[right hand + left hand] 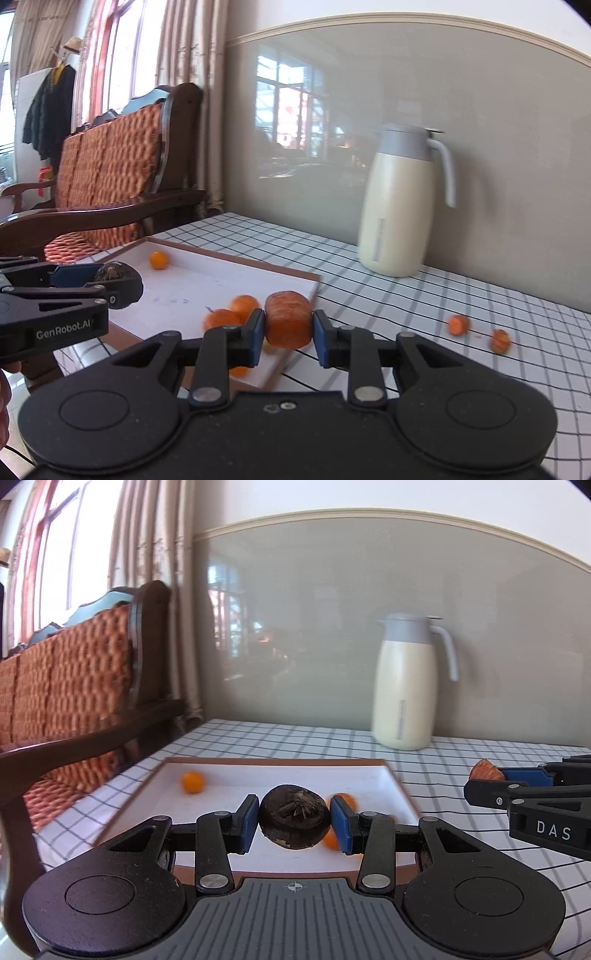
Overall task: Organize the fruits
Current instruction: 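Carry the dark plum and carrot chunk over the white tray with both grippers, then open both grippers to drop the plum and carrot chunk into the tray, then move both open grippers back toward the remaining carrot chunks on the table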
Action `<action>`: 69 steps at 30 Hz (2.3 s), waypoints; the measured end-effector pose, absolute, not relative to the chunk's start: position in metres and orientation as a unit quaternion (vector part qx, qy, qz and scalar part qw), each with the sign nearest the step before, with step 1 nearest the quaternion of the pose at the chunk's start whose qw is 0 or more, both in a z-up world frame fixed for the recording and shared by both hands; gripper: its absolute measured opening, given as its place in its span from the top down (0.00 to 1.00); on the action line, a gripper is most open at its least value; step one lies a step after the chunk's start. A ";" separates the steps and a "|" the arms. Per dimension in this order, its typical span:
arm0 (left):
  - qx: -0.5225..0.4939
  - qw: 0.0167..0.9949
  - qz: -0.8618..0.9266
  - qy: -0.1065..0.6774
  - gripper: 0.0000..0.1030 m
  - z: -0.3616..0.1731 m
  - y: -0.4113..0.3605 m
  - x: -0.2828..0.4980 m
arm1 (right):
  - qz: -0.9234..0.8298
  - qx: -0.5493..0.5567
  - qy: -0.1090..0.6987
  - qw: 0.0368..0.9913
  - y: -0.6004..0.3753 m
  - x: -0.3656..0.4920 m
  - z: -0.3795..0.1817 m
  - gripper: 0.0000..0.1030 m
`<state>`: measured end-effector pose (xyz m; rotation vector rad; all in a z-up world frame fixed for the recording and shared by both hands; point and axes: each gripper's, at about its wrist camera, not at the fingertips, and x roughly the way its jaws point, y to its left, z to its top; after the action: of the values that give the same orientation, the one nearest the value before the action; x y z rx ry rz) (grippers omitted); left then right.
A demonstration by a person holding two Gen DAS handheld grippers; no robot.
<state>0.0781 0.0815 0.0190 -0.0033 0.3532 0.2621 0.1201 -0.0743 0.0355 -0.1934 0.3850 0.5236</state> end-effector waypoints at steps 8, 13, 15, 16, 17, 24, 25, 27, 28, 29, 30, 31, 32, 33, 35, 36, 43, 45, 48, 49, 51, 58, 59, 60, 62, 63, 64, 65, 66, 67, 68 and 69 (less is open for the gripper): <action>-0.003 0.971 0.164 0.177 0.59 0.017 0.123 0.079 | 0.278 -0.091 0.183 0.939 -0.039 0.132 0.038 0.81; -0.006 0.969 0.175 0.177 0.59 0.015 0.141 0.084 | 0.288 -0.091 0.184 0.935 -0.021 0.140 0.034 0.81; -0.008 0.968 0.178 0.178 0.59 0.014 0.148 0.086 | 0.291 -0.090 0.184 0.935 -0.014 0.144 0.034 0.81; -0.008 0.967 0.180 0.178 0.59 0.014 0.151 0.088 | 0.291 -0.090 0.184 0.935 -0.012 0.145 0.033 0.81; -0.008 0.967 0.182 0.178 0.59 0.014 0.155 0.089 | 0.292 -0.089 0.184 0.935 -0.010 0.147 0.033 0.81; -0.015 0.965 0.194 0.177 0.59 0.014 0.176 0.100 | 0.287 -0.092 0.187 0.935 -0.003 0.163 0.031 0.81; -0.017 0.964 0.196 0.177 0.59 0.014 0.178 0.102 | 0.286 -0.096 0.187 0.935 -0.002 0.166 0.031 0.81; -0.023 0.964 0.199 0.175 0.59 0.015 0.183 0.106 | 0.284 -0.098 0.188 0.935 0.000 0.172 0.030 0.81; -0.026 0.964 0.202 0.173 0.59 0.016 0.185 0.108 | 0.282 -0.099 0.188 0.935 0.001 0.176 0.030 0.81; -0.028 0.964 0.203 0.172 0.59 0.016 0.187 0.110 | 0.281 -0.099 0.189 0.936 0.001 0.179 0.029 0.81; -0.030 0.963 0.204 0.171 0.59 0.016 0.189 0.113 | 0.281 -0.098 0.190 0.936 0.001 0.182 0.029 0.81; -0.031 0.963 0.205 0.170 0.59 0.016 0.190 0.115 | 0.281 -0.097 0.191 0.936 0.002 0.185 0.029 0.81; -0.032 0.963 0.207 0.171 0.59 0.015 0.192 0.118 | 0.280 -0.097 0.191 0.936 0.002 0.188 0.028 0.81; -0.032 0.962 0.207 0.172 0.59 0.015 0.194 0.121 | 0.279 -0.096 0.192 0.936 0.003 0.191 0.028 0.81; -0.032 0.962 0.208 0.175 0.59 0.014 0.196 0.126 | 0.276 -0.092 0.197 0.936 0.004 0.199 0.027 0.81; -0.031 0.962 0.209 0.175 0.59 0.013 0.197 0.129 | 0.274 -0.091 0.200 0.936 0.004 0.204 0.026 0.81; -0.036 0.956 0.221 0.191 0.59 0.005 0.212 0.154 | 0.269 -0.081 0.225 0.933 0.005 0.235 0.019 0.81; -0.031 0.955 0.214 0.201 0.58 0.001 0.213 0.162 | 0.279 -0.096 0.241 0.924 0.010 0.244 0.015 0.73; -0.015 0.951 0.250 0.182 0.08 -0.004 0.209 0.161 | 0.230 -0.094 0.195 0.949 0.004 0.241 0.011 0.07; -0.011 0.951 0.268 0.157 0.00 -0.004 0.208 0.156 | 0.229 -0.082 0.190 0.951 0.000 0.242 0.011 0.05; -0.019 0.953 0.262 0.153 0.00 -0.002 0.213 0.154 | 0.235 -0.070 0.204 0.948 -0.001 0.247 0.010 0.06; -0.025 0.955 0.248 0.160 0.00 -0.006 0.215 0.156 | 0.241 -0.063 0.208 0.946 0.003 0.247 0.008 0.06; -0.024 0.955 0.249 0.157 0.00 -0.005 0.215 0.155 | 0.242 -0.065 0.209 0.945 0.002 0.245 0.009 0.06; -0.022 0.955 0.251 0.155 0.00 -0.005 0.213 0.153 | 0.242 -0.068 0.209 0.945 0.001 0.243 0.011 0.06; -0.022 0.956 0.252 0.151 0.00 -0.004 0.212 0.149 | 0.241 -0.071 0.205 0.946 -0.001 0.238 0.012 0.06; -0.023 0.956 0.252 0.150 0.00 -0.003 0.210 0.146 | 0.239 -0.070 0.204 0.947 -0.003 0.237 0.013 0.06; -0.023 0.956 0.251 0.149 0.00 -0.002 0.209 0.145 | 0.240 -0.068 0.204 0.947 -0.004 0.236 0.013 0.06; -0.023 0.957 0.248 0.147 0.00 -0.002 0.208 0.144 | 0.240 -0.066 0.204 0.947 -0.005 0.235 0.014 0.06; -0.023 0.958 0.246 0.146 0.00 -0.001 0.206 0.142 | 0.239 -0.065 0.203 0.947 -0.006 0.234 0.015 0.06; -0.023 0.959 0.245 0.144 0.00 0.000 0.204 0.141 | 0.238 -0.065 0.202 0.948 -0.008 0.232 0.015 0.06; -0.021 0.959 0.244 0.141 0.00 0.001 0.202 0.140 | 0.238 -0.065 0.202 0.948 -0.009 0.231 0.016 0.06; -0.018 0.960 0.244 0.137 0.00 0.002 0.199 0.139 | 0.237 -0.064 0.200 0.948 -0.011 0.230 0.017 0.06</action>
<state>0.1387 0.1994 0.0018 -0.0355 0.2784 0.4955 0.2297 -0.0105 0.0167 -0.1298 0.4070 0.4830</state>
